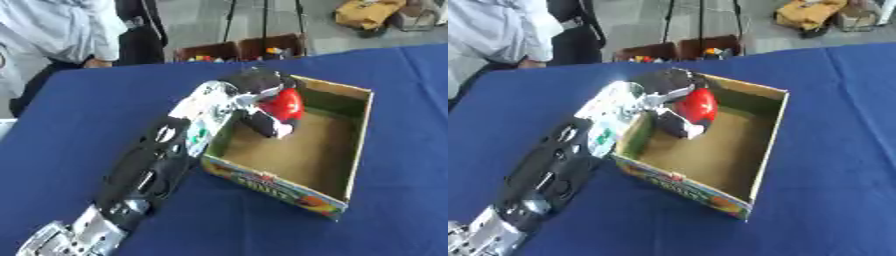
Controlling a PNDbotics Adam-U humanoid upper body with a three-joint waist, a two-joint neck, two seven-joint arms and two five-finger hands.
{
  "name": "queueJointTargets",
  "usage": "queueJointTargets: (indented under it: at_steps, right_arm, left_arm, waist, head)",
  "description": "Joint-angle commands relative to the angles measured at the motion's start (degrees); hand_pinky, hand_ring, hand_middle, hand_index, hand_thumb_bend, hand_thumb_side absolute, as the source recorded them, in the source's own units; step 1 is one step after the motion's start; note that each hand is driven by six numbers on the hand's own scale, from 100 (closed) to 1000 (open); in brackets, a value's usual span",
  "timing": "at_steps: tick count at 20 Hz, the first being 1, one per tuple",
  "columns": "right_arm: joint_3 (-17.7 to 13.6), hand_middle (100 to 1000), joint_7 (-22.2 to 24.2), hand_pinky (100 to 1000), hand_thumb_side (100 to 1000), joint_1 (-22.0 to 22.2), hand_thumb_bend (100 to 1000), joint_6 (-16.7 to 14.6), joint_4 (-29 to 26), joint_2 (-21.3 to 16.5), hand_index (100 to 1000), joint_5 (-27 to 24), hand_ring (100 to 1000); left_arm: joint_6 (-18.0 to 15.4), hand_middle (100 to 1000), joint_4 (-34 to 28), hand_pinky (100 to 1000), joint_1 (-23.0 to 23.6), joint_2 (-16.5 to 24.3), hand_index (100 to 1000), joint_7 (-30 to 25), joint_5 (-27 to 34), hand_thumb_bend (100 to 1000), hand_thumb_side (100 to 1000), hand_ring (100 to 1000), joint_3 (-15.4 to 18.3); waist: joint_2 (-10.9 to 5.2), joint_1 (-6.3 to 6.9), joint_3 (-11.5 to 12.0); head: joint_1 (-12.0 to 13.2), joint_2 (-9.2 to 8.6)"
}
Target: Pick up objects on the table and place them in the box.
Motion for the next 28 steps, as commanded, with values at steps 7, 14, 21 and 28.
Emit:
queueJointTargets:
  at_steps: [7,14,21,28]
  right_arm:
    - [-0.1,727,0.2,715,1000,-0.3,100,0.0,-0.7,-0.7,771,0.2,768]
    - [-0.1,727,0.1,715,1000,-0.1,100,0.1,-0.7,-0.7,770,0.4,768]
    - [0.0,726,0.1,715,1000,-0.2,100,0.1,-0.7,-0.6,770,0.4,768]
    - [-0.1,726,0.0,715,1000,-0.1,100,0.1,-0.7,-0.6,768,0.5,768]
  left_arm:
    - [-2.7,775,2.3,240,0.1,-1.2,992,-0.1,-2.7,100,518,545,-1.3]
    - [-4.7,935,1.6,653,0.2,-1.0,1000,-3.1,-1.8,255,700,881,-1.4]
    - [-4.7,938,-0.5,718,-0.2,-0.6,1000,-0.4,-3.5,347,762,911,-0.8]
    - [-5.6,992,-3.1,913,-0.1,0.2,1000,2.3,-2.3,556,910,1000,0.3]
  waist:
    - [-0.03,0.04,0.0]
    - [-0.02,-0.01,0.3]
    - [0.01,-0.14,0.4]
    - [-0.03,-0.42,0.9]
  head:
    - [-1.7,0.06]
    - [-2.0,0.30]
    - [-1.9,0.09]
    - [-2.0,-0.22]
